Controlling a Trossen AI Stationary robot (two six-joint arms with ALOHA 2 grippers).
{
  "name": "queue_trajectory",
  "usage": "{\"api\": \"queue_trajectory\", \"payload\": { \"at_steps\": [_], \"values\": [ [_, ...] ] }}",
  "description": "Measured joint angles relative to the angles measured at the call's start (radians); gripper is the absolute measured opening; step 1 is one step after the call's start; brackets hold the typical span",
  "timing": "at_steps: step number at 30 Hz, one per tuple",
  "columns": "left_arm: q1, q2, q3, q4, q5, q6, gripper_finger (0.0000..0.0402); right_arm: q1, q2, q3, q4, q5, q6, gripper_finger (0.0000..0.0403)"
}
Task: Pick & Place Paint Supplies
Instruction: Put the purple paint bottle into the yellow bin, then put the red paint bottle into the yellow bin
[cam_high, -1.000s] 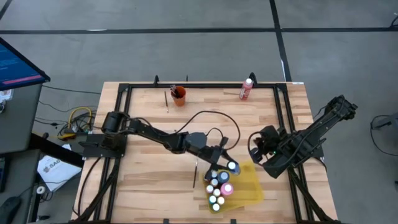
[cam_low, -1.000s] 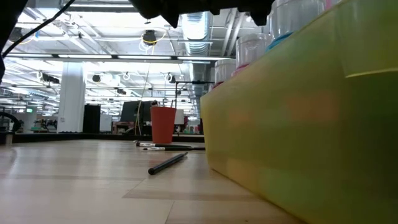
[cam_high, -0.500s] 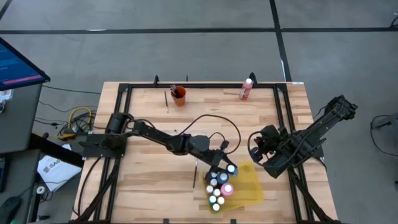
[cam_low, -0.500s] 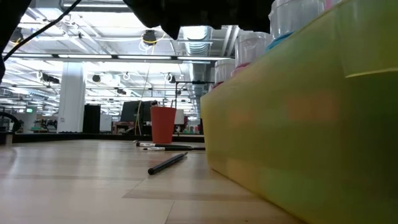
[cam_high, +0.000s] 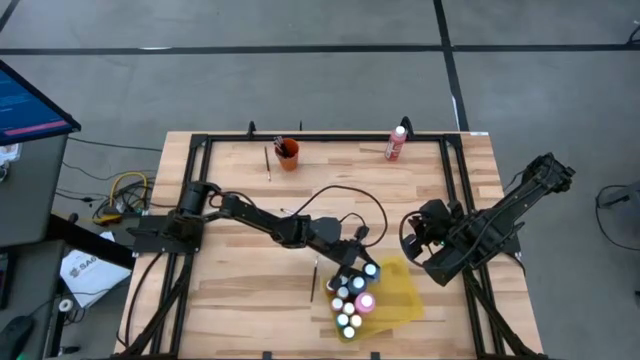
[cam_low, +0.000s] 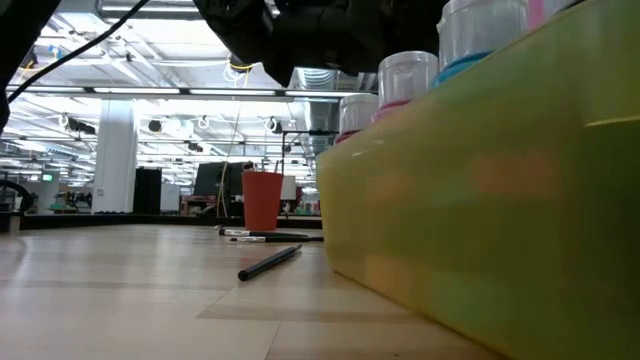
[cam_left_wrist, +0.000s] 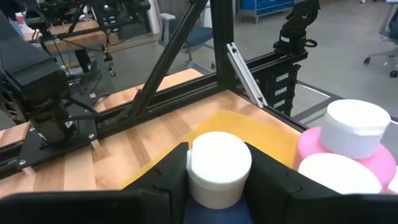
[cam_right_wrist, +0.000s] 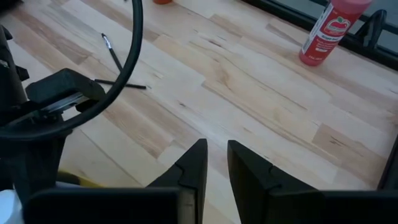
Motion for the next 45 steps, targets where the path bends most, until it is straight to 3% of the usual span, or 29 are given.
{"api": "queue_trajectory", "payload": {
  "at_steps": [15,19,24,30,35,38,41,45],
  "values": [
    [0.013,-0.016,0.000,0.002,0.000,0.000,0.0201,0.000,0.000,0.000,-0.004,0.000,0.000,0.0058],
    [0.035,-0.075,0.000,-0.034,-0.005,0.000,0.0238,-0.013,0.000,0.000,-0.004,0.005,0.014,0.0058],
    [0.078,-0.218,-0.002,-0.177,-0.061,0.005,0.0280,-0.090,0.000,0.022,-0.006,0.091,0.031,0.0058],
    [0.177,-0.515,-0.001,-0.382,-0.104,0.025,0.0298,-0.332,0.000,0.143,0.004,0.157,-0.233,0.0077],
    [0.320,-0.776,-0.001,-0.518,-0.122,0.029,0.0294,-0.596,0.000,0.198,0.094,0.145,-0.494,0.0156],
    [0.433,-0.912,-0.008,-0.600,-0.127,0.018,0.0290,-0.785,-0.005,0.198,0.111,0.008,-0.516,0.0214],
    [0.542,-1.035,-0.063,-0.616,-0.127,-0.026,0.0289,-0.967,-0.006,0.178,0.158,-0.143,-0.641,0.0258],
    [0.654,-1.171,-0.164,-0.619,-0.126,-0.063,0.0290,-1.128,0.023,0.145,0.338,-0.195,-0.841,0.0281]
  ]
}}
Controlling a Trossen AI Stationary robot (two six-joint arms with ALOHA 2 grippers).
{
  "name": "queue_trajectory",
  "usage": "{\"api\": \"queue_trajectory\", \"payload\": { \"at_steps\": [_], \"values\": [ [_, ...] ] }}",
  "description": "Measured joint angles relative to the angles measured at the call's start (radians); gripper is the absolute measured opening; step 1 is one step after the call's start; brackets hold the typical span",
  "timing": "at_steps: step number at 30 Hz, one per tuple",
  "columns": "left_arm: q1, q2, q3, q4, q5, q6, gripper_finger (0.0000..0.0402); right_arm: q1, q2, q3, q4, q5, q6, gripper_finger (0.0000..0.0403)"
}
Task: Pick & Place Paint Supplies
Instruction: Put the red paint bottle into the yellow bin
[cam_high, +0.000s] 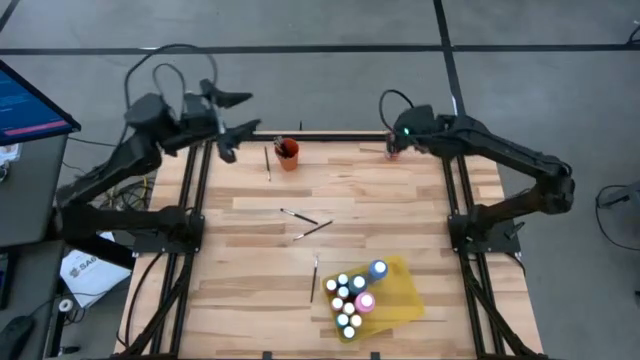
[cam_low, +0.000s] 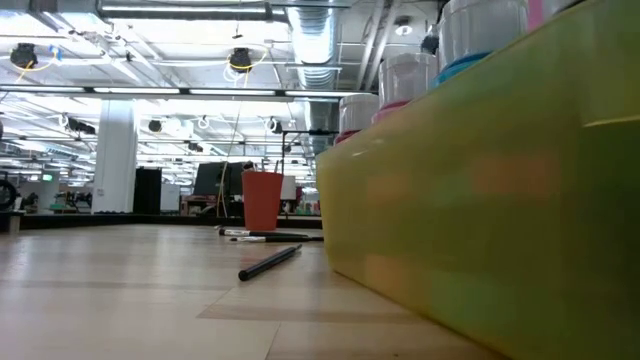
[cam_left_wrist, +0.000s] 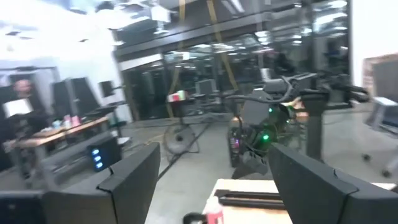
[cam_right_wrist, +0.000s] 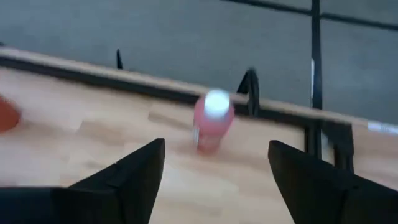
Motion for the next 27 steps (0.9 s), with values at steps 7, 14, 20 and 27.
{"api": "queue_trajectory", "payload": {
  "at_steps": [7,14,20,27],
  "values": [
    [0.094,-0.138,-0.157,0.001,0.005,-0.065,0.0288,-0.139,0.135,0.000,0.181,-0.082,-0.182,0.0282],
    [0.116,-0.169,-0.233,0.004,0.005,-0.070,0.0288,-0.182,0.295,0.000,0.179,-0.116,-0.209,0.0282],
    [0.116,-0.169,-0.236,0.006,0.003,-0.069,0.0288,-0.232,0.349,0.004,0.209,-0.143,-0.217,0.0282],
    [0.116,-0.165,-0.236,0.007,0.002,-0.071,0.0288,-0.266,0.342,0.000,0.237,-0.175,-0.248,0.0281]
  ]
}}
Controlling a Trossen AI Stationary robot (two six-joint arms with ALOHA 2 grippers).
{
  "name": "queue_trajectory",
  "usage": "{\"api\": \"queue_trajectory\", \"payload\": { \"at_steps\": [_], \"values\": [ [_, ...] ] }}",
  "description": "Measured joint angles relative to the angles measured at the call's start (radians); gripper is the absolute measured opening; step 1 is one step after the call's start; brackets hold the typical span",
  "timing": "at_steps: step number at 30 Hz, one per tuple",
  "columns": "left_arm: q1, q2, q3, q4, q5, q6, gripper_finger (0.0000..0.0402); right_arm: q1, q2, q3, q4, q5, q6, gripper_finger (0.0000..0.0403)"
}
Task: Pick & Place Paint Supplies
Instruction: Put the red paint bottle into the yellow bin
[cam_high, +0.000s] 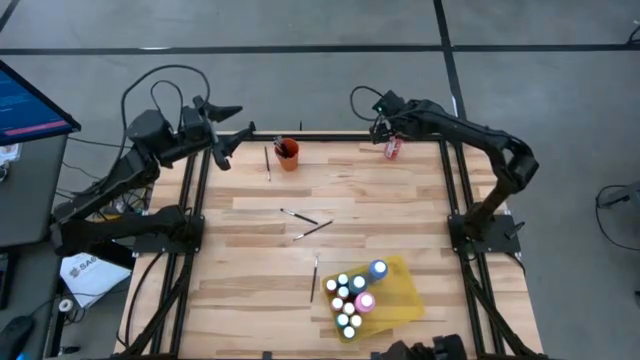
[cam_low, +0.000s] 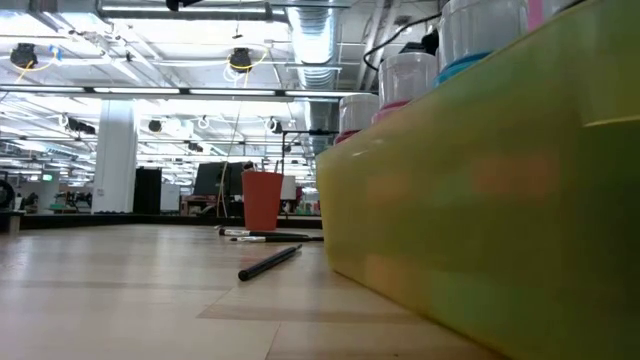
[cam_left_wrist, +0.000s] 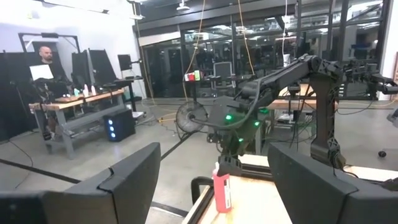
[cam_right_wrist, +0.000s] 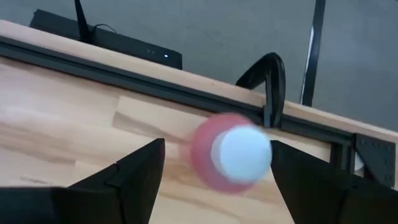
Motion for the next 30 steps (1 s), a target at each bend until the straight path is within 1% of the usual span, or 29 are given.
{"api": "queue_trajectory", "payload": {
  "at_steps": [5,7,9,11,16,19,22,24,27,30],
  "values": [
    [0.000,0.000,0.000,0.001,0.000,-0.051,0.0288,-0.015,0.008,0.000,0.034,-0.013,-0.045,0.0279],
    [0.000,0.000,0.000,0.001,-0.002,-0.054,0.0288,-0.026,0.013,-0.002,0.023,-0.035,-0.045,0.0270],
    [0.000,0.000,0.000,0.003,-0.014,-0.054,0.0288,-0.032,0.012,-0.001,0.022,-0.038,-0.045,0.0250],
    [0.000,0.000,0.000,0.004,-0.023,-0.054,0.0288,-0.035,0.012,-0.001,0.020,-0.037,-0.048,0.0219],
    [0.000,-0.003,0.000,0.005,-0.033,-0.054,0.0287,-0.052,0.009,0.000,0.001,-0.040,-0.055,0.0113],
    [0.000,-0.008,0.000,0.006,-0.039,-0.054,0.0278,-0.044,0.009,0.000,-0.001,-0.038,-0.097,0.0113],
    [0.000,-0.010,0.000,-0.010,-0.040,-0.047,0.0253,-0.036,0.000,-0.001,-0.002,-0.041,-0.125,0.0113],
    [0.001,-0.011,0.000,-0.032,-0.041,-0.034,0.0228,-0.020,-0.024,0.001,-0.011,-0.050,-0.141,0.0113],
    [0.016,-0.010,-0.004,-0.071,-0.048,-0.023,0.0180,0.008,-0.100,0.021,-0.007,-0.054,-0.163,0.0113],
    [0.031,-0.015,-0.040,-0.071,-0.045,-0.024,0.0124,0.048,-0.198,0.034,-0.028,-0.058,-0.168,0.0113]
  ]
}}
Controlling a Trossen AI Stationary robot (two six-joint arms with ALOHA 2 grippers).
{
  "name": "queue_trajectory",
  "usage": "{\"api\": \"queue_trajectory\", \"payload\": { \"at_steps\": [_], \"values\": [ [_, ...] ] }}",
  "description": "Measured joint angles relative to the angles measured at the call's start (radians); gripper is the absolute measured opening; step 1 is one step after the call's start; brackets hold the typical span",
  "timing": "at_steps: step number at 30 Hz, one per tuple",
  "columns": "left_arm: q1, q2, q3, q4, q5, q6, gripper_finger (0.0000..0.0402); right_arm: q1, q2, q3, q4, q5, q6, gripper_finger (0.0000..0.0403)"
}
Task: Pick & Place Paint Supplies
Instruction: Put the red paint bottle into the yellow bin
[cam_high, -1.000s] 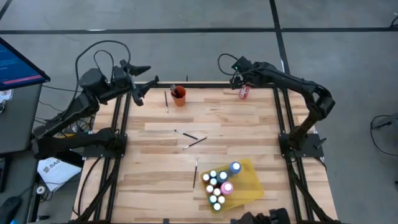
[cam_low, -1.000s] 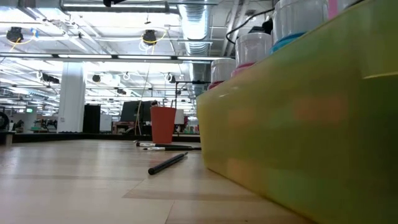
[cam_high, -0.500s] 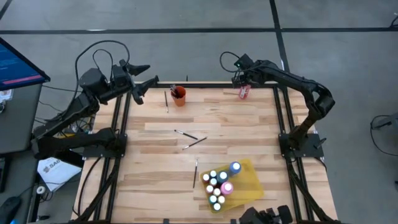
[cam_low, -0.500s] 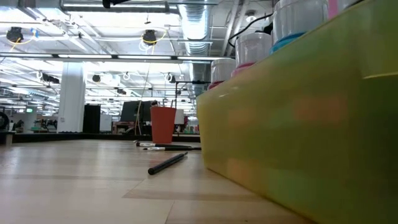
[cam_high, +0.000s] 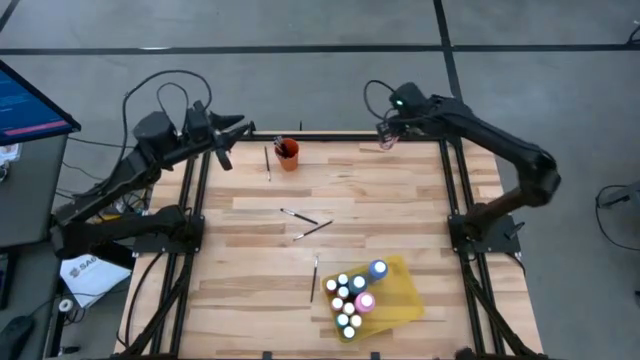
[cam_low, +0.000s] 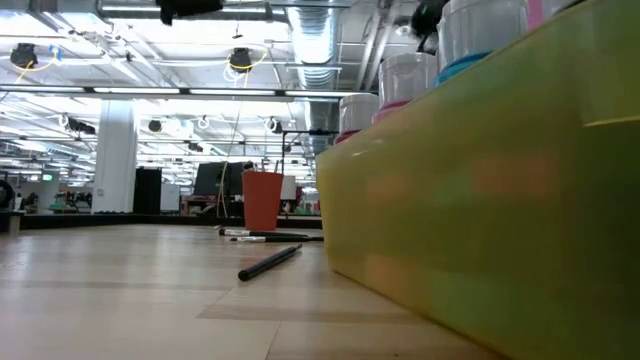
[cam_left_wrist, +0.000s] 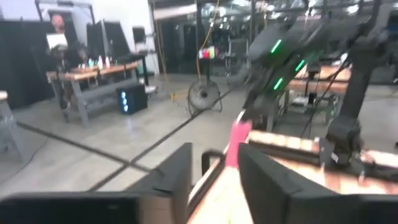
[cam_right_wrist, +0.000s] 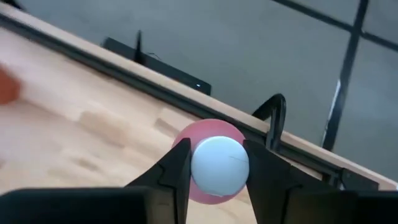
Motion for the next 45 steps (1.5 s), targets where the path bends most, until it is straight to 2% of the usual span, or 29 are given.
{"api": "queue_trajectory", "payload": {
  "at_steps": [4,8,16,20,24,28,33,38,45],
  "values": [
    [0.007,-0.002,-0.077,-0.002,0.005,-0.005,0.0055,0.099,-0.143,0.011,-0.087,0.000,0.057,0.0113],
    [0.007,-0.008,-0.137,0.003,0.036,-0.010,0.0010,0.286,-0.275,0.013,-0.226,-0.026,0.200,0.0113],
    [0.007,-0.008,-0.164,0.032,0.050,-0.052,0.0005,0.837,-0.390,0.013,-0.437,-0.024,0.759,0.0113],
    [0.007,-0.008,-0.165,0.062,0.031,-0.051,0.0003,1.083,-0.373,0.013,-0.493,0.020,1.004,0.0113],
    [0.007,-0.008,-0.165,0.087,0.013,-0.050,0.0004,1.254,-0.298,0.012,-0.545,0.027,1.196,0.0113],
    [0.007,-0.006,-0.165,0.087,0.007,-0.052,0.0004,1.357,-0.204,0.012,-0.538,0.021,1.285,0.0113],
    [0.007,-0.002,-0.165,0.091,-0.035,-0.052,0.0013,1.418,-0.063,0.012,-0.476,0.021,1.294,0.0113],
    [0.007,0.000,-0.165,0.099,-0.101,-0.051,0.0033,1.442,0.073,0.012,-0.450,0.022,1.225,0.0113],
    [0.007,0.000,-0.165,0.102,-0.124,-0.052,0.0071,1.433,0.202,0.013,-0.407,0.046,1.100,0.0113]
  ]
}}
